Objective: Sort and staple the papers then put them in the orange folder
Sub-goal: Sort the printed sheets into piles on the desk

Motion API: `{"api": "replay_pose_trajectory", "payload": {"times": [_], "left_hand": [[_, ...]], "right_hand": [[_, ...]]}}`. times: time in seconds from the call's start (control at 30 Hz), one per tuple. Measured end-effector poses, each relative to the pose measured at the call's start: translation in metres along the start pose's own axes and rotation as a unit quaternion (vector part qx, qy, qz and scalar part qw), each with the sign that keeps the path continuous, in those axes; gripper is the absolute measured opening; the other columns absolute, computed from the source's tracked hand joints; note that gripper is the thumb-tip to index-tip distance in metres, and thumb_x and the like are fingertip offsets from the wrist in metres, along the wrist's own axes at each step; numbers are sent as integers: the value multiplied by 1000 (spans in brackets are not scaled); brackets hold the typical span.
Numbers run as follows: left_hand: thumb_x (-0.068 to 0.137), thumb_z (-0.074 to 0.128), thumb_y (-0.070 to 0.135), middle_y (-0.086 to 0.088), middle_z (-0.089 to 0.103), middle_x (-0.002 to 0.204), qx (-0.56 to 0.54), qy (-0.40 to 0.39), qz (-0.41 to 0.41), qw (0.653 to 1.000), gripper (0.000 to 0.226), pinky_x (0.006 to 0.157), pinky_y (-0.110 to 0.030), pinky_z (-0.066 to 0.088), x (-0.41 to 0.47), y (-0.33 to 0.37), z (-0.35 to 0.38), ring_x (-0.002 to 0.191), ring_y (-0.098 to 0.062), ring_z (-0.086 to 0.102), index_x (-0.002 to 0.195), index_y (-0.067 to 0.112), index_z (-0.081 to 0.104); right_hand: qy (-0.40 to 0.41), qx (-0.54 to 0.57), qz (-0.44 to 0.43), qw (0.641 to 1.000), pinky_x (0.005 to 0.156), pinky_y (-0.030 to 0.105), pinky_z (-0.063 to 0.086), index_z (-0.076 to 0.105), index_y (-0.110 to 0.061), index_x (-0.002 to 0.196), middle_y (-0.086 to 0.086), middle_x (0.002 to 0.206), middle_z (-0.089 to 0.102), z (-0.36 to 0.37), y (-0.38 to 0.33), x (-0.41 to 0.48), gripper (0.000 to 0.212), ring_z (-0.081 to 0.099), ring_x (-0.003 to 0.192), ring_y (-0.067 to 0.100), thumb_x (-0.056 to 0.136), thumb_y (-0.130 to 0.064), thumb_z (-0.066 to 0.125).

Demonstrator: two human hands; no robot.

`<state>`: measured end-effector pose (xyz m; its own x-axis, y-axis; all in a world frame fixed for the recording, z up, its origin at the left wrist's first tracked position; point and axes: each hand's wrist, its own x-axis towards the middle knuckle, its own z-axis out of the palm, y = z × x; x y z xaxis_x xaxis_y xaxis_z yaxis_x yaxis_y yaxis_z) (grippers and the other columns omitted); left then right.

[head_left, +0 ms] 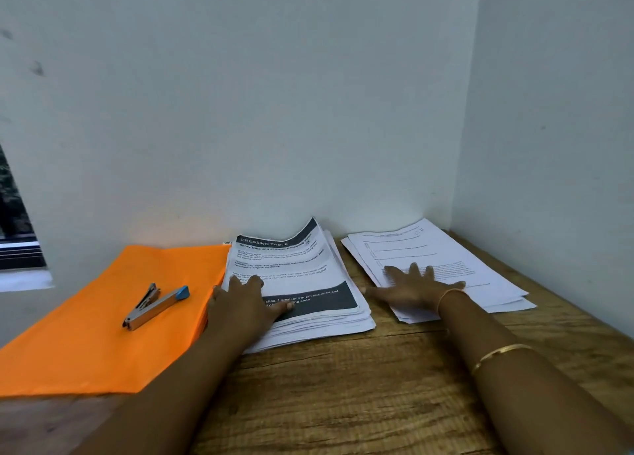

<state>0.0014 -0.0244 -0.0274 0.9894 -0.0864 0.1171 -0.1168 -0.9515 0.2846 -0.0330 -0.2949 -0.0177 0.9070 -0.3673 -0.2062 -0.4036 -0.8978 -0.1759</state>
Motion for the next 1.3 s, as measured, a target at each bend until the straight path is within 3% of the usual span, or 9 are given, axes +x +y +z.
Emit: {"api": "replay_pose_trajectory", "payload": {"times": [0.2,0.5,0.7,0.77,0.9,1.0,1.07,1.13,1.3], "left_hand": [[75,50,74,-8,36,144,3,6,4,1000,80,107,-44,33,0,1,0,134,-33,30,137,27,38],[74,51,75,-10,39,141,4,20,9,1000,79,102,-40,39,0,1,1,129,-30,37,135,26,41],[82,54,63,-12,46,131,-9,55,-13,998,66,93,-35,39,4,-6,-3,121,-31,42,132,20,44],[84,58,54,-11,50,129,-14,66,-14,998,60,92,-35,38,9,-14,-5,119,-30,44,132,18,45],[82,71,27,-17,52,127,-104,91,-24,990,58,91,-36,39,15,-26,-9,117,-33,47,131,10,47],[82,70,13,-17,57,125,-151,107,-21,982,54,87,-34,40,15,-29,-11,117,-32,49,130,4,48],[84,66,9,-17,58,124,-164,117,-17,979,49,85,-33,39,15,-29,-11,117,-31,50,129,3,49],[86,62,7,-17,58,124,-165,125,-15,978,46,86,-33,40,16,-29,-11,117,-32,50,130,2,49],[92,51,6,-17,55,129,-141,135,-17,981,41,85,-33,39,16,-27,-14,118,-32,49,132,2,47]], "right_hand": [[15,24,-11,1000,103,74,-5,14,-46,147,6,160,-3,-2,2,5,63,-7,146,35,90,-63,34],[51,60,61,995,103,73,-10,21,-49,144,1,161,1,-12,35,7,52,-5,146,33,94,-49,30],[58,45,64,995,103,73,-6,17,-42,148,3,160,3,-6,30,9,78,-2,146,32,81,-79,30],[111,43,28,993,105,72,-4,23,-36,147,4,159,13,-8,20,8,82,7,146,29,79,-81,30],[186,114,-101,971,110,65,7,42,-34,138,-3,149,37,-9,-14,-5,59,33,138,23,89,-66,36],[161,129,-204,957,109,57,17,51,-38,128,-11,134,54,1,-39,-16,46,44,129,19,91,-62,37],[129,125,-239,954,104,41,33,52,-26,130,-4,130,57,9,-51,-19,50,49,122,21,92,-56,43],[123,97,-259,953,97,39,42,51,-21,128,1,129,57,17,-59,-19,49,53,115,22,90,-52,49],[106,117,-257,953,95,34,41,37,-21,139,1,136,53,15,-56,-20,56,51,119,23,91,-44,55]]}}
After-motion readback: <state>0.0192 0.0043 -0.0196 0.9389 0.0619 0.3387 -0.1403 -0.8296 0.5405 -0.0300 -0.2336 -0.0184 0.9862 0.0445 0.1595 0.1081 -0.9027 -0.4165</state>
